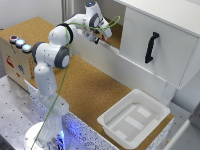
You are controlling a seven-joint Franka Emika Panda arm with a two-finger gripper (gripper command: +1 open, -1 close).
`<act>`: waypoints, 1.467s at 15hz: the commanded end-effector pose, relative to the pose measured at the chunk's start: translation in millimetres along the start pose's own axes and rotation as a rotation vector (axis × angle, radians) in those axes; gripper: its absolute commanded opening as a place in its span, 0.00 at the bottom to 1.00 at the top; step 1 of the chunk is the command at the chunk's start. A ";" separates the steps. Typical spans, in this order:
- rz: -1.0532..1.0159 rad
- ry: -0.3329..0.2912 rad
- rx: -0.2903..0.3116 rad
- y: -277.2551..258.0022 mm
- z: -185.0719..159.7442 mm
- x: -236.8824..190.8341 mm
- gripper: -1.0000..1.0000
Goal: Place the pink object on top of the drawer
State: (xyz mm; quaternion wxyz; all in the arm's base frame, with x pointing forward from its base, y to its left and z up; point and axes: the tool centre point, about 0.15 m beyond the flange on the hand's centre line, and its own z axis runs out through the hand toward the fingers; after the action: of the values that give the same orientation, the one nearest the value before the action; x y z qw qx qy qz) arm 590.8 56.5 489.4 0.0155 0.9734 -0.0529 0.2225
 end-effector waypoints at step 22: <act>-0.714 -0.256 0.721 -146.2 -82.9 -202.6 0.00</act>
State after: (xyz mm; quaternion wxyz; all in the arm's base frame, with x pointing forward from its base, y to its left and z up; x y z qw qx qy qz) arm 420.4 156.0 491.0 -0.2416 0.9216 0.2913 0.0858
